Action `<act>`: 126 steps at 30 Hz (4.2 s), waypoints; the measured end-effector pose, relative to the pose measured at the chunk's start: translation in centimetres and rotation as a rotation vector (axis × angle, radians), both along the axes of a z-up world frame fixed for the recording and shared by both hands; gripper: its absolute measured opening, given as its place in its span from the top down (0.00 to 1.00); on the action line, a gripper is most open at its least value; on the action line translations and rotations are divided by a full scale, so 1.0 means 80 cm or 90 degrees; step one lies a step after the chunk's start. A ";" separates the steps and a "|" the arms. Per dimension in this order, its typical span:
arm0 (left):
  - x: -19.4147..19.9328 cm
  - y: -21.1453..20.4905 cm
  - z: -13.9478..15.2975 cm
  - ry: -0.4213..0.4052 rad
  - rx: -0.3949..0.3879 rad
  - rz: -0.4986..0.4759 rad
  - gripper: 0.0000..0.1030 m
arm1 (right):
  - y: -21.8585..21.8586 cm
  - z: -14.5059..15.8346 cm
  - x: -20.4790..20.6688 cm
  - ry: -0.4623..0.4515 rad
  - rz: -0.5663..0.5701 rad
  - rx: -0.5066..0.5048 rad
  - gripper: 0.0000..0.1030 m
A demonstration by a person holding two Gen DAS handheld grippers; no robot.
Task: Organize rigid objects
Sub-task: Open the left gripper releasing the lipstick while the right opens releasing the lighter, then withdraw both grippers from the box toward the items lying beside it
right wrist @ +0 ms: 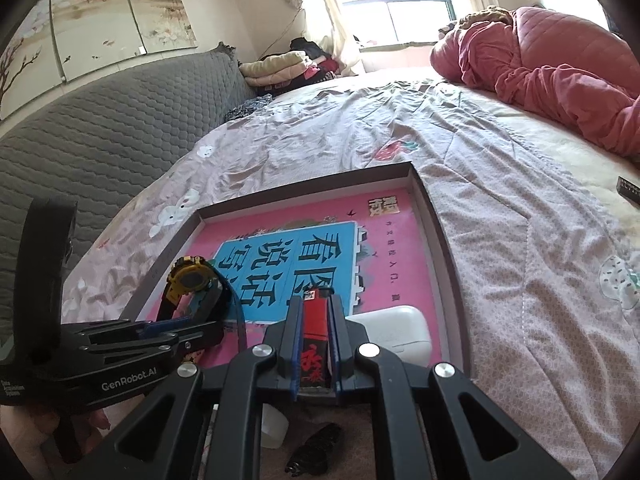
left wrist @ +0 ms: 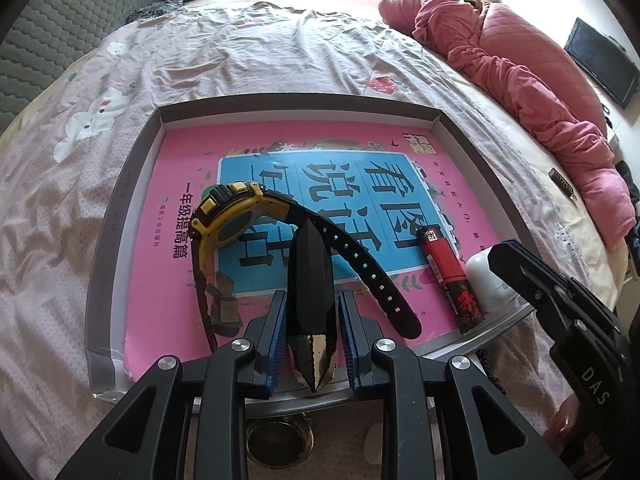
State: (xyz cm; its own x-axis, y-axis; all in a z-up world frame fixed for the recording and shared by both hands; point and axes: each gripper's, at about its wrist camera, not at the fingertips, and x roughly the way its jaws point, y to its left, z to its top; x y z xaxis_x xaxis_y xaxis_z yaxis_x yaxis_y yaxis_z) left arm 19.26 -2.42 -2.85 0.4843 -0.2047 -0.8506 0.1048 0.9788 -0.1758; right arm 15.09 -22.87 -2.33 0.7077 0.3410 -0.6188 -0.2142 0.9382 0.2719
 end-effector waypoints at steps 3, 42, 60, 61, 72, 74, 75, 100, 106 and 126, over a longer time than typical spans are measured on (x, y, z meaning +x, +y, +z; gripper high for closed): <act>0.000 0.001 -0.001 0.000 -0.005 0.002 0.75 | -0.004 0.000 0.000 -0.001 -0.004 0.005 0.89; -0.035 0.034 0.041 -0.088 -0.042 0.054 0.36 | 0.000 0.004 -0.005 -0.014 -0.005 -0.015 0.89; -0.065 0.049 0.060 -0.110 -0.029 0.082 0.27 | -0.008 0.018 -0.027 -0.041 -0.026 -0.032 0.58; -0.067 0.049 0.061 -0.112 -0.026 0.082 0.27 | -0.008 0.018 -0.029 -0.041 -0.027 -0.034 0.58; -0.084 0.043 0.065 -0.123 -0.007 0.079 0.25 | -0.015 0.023 -0.049 -0.047 -0.049 -0.048 0.49; -0.088 0.044 0.063 -0.120 -0.003 0.082 0.24 | -0.015 0.023 -0.052 -0.045 -0.050 -0.052 0.47; -0.088 0.044 0.063 -0.118 -0.004 0.084 0.24 | -0.016 0.023 -0.054 -0.047 -0.052 -0.054 0.46; -0.135 0.052 0.051 -0.093 -0.008 0.083 0.24 | -0.021 0.034 -0.096 -0.064 -0.057 -0.074 0.42; -0.145 0.051 0.051 -0.090 -0.009 0.081 0.24 | -0.021 0.033 -0.110 -0.060 -0.050 -0.083 0.42; -0.174 0.042 0.055 -0.083 -0.012 0.062 0.24 | -0.007 0.028 -0.135 -0.040 -0.027 -0.098 0.42</act>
